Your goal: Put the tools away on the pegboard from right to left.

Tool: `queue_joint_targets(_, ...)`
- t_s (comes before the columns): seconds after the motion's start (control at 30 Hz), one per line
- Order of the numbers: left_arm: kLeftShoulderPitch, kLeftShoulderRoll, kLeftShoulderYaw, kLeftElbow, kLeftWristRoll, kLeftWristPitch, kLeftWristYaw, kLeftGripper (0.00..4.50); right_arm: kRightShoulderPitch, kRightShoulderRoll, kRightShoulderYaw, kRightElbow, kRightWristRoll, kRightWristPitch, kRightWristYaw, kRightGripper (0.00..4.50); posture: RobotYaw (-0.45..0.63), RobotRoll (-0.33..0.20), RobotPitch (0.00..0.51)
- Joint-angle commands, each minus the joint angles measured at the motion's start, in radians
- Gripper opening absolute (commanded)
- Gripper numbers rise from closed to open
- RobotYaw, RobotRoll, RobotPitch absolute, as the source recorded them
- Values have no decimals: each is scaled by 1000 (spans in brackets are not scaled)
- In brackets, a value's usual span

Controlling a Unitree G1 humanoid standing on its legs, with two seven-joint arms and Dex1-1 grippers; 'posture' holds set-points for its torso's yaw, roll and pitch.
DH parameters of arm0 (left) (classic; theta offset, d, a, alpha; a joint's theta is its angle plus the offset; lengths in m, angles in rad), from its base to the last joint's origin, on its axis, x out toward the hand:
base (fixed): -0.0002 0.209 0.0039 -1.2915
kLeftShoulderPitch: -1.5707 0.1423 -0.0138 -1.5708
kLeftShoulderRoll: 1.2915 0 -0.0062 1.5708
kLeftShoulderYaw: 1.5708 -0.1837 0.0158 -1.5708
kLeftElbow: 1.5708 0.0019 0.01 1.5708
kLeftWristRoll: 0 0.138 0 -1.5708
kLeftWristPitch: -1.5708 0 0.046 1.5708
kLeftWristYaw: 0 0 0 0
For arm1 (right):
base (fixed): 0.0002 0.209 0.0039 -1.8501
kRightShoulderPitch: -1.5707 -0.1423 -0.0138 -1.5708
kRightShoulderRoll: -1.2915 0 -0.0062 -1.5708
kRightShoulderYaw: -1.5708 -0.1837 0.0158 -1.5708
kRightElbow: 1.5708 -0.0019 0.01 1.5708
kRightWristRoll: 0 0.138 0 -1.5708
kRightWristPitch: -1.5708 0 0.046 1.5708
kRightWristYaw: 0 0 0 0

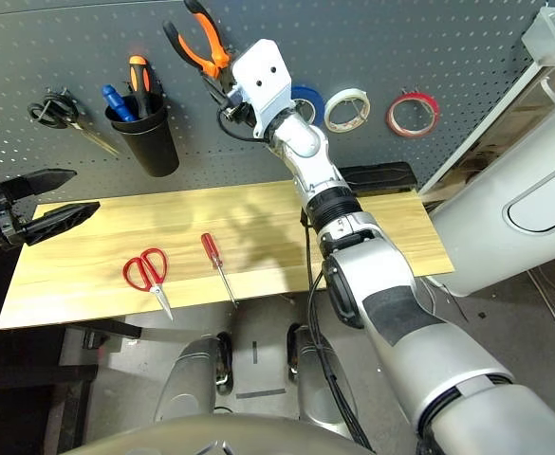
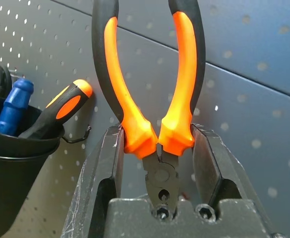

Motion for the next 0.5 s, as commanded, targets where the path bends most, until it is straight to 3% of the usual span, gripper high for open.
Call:
queue_joint_targets(0.03, 12, 2, 1, -22, -7, 8, -10, 4500, -26, 4, 4, 33, -14, -29, -17, 2098, 115, 0, 179)
queue_joint_targets(0.5, 10, 0, -3, -14, -8, 4, -20, 4500, -28, 17, -17, 95, 6, -16, -34, 2098, 119, 0, 183)
